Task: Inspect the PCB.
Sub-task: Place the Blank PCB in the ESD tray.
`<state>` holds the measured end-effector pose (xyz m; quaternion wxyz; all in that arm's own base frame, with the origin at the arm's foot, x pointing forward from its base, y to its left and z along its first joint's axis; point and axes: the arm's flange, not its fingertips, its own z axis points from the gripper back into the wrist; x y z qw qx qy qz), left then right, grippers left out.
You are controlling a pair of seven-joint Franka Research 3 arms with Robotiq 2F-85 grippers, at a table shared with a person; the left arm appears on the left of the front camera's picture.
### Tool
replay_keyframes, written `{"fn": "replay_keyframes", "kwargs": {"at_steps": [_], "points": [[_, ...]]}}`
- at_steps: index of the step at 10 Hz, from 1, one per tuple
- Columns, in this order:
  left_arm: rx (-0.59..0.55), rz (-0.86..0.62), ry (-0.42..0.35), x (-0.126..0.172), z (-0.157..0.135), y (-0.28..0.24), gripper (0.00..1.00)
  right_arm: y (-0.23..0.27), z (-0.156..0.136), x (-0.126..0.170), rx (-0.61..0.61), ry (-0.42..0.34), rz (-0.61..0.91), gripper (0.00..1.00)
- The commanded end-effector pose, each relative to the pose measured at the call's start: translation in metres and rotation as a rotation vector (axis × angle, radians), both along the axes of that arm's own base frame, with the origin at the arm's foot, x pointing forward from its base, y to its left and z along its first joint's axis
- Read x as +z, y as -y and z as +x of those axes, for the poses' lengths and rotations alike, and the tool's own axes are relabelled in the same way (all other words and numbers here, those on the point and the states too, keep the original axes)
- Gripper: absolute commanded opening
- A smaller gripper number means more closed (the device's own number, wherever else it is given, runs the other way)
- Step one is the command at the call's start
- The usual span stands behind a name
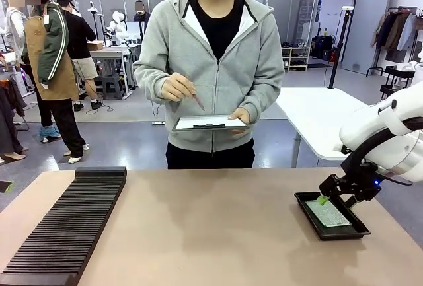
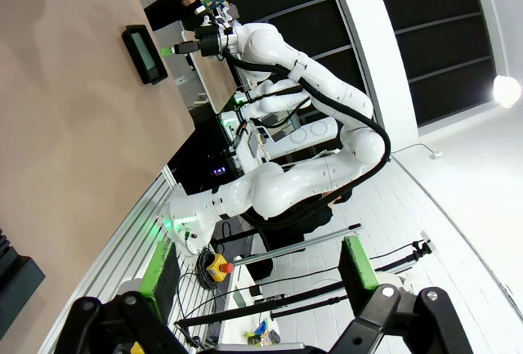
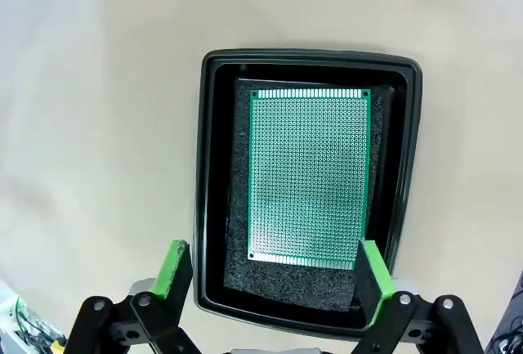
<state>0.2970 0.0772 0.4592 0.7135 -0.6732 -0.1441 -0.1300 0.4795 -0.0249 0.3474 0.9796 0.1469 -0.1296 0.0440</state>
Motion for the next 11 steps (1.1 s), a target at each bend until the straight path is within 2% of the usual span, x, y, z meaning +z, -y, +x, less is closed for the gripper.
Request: {"fn": "replay_keyframes", "kwargs": {"at_steps": [1,11], "points": [[-0.001,0.001,0.001,0.0013,-0.0008,-0.0005,1.00,0.0001,0.0008,0.0012,0.001,0.008,-0.005,1.00],[-0.001,0.001,0.001,0.0013,-0.0008,-0.0005,1.00,0.0001,0.0008,0.0012,0.001,0.008,-0.005,1.00]]}}
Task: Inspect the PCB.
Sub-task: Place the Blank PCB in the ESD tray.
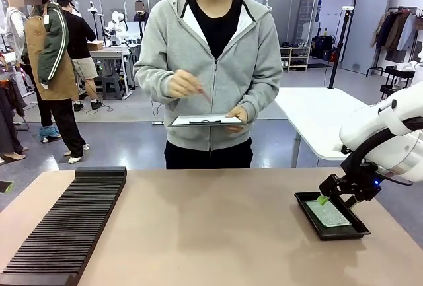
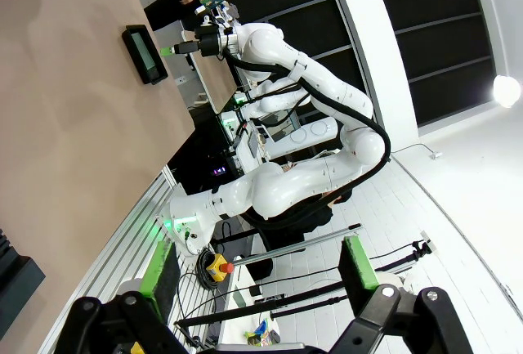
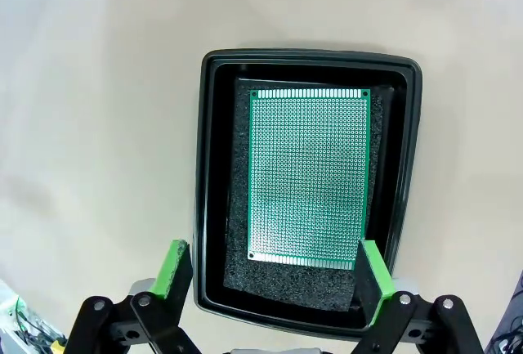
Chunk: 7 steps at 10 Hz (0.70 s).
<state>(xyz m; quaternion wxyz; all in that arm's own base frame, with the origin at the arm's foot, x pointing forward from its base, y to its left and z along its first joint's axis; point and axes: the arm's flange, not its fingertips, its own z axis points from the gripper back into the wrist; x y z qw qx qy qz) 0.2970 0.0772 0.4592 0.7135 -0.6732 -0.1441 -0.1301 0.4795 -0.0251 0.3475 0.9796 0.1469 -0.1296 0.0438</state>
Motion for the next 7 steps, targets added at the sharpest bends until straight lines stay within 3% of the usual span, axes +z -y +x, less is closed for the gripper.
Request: {"fn": "replay_keyframes", "kwargs": {"at_steps": [1,7], "points": [[-0.001,0.001,0.001,0.0013,-0.0008,-0.0005,1.00,-0.0001,0.0008,0.0012,0.001,0.008,-0.005,1.00],[-0.001,0.001,0.001,0.0013,-0.0008,-0.0005,1.00,-0.0001,0.0008,0.0012,0.001,0.008,-0.005,1.00]]}}
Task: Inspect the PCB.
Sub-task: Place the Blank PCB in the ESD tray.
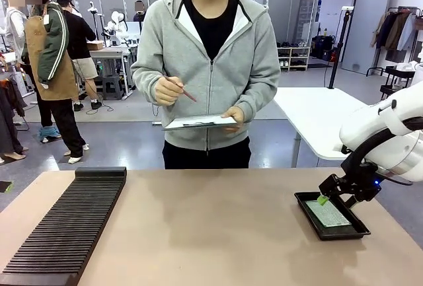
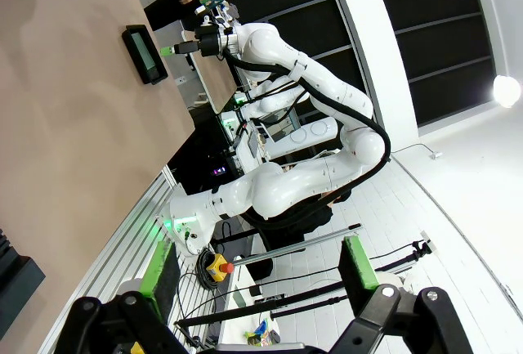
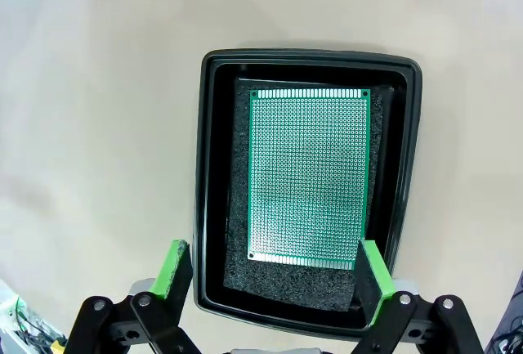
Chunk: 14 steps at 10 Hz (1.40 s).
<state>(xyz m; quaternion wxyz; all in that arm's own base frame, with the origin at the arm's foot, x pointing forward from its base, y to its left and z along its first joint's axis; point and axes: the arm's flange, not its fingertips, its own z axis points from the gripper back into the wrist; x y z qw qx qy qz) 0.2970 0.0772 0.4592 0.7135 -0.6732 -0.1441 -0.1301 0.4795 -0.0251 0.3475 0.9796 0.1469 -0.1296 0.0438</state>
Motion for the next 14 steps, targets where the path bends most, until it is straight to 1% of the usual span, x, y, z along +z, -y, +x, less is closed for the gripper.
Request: {"fn": "replay_keyframes", "kwargs": {"at_steps": [1,14], "points": [[-0.001,0.001,0.001,0.0013,-0.0008,-0.0005,1.00,-0.0001,0.0008,0.0012,0.001,0.008,-0.005,1.00],[-0.001,0.001,0.001,0.0013,-0.0008,-0.0005,1.00,-0.0001,0.0008,0.0012,0.001,0.008,-0.005,1.00]]}}
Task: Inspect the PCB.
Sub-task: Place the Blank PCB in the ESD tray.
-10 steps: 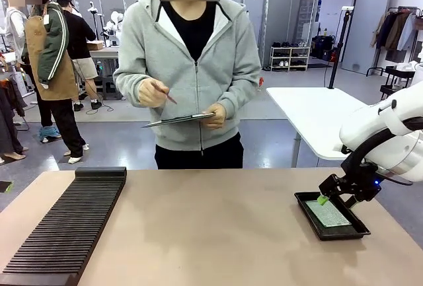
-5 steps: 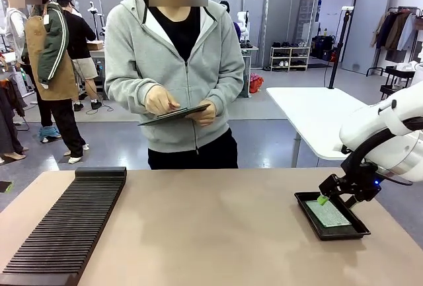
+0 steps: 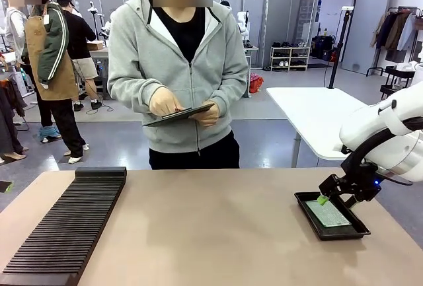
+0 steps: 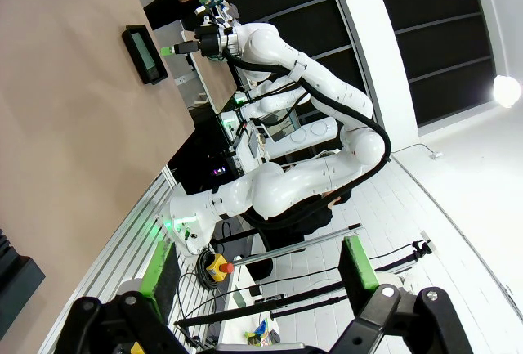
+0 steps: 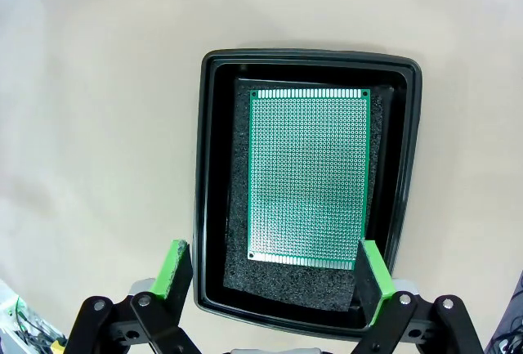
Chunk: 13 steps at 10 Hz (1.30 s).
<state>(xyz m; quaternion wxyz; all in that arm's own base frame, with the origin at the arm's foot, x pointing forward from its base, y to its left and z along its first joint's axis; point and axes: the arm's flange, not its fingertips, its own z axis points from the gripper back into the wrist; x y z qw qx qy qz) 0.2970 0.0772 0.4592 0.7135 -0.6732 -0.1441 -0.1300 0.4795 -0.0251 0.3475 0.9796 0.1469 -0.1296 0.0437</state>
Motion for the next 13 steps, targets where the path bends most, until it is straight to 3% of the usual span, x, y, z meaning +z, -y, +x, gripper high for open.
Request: {"fn": "replay_keyframes", "kwargs": {"at_steps": [1,13], "points": [[-0.001,0.001,0.001,0.0013,-0.0008,-0.0005,1.00,-0.0001,0.0008,0.0011,0.001,0.008,-0.005,1.00],[-0.001,0.001,0.001,0.0013,-0.0008,-0.0005,1.00,-0.0001,0.0008,0.0011,0.001,0.008,-0.005,1.00]]}}
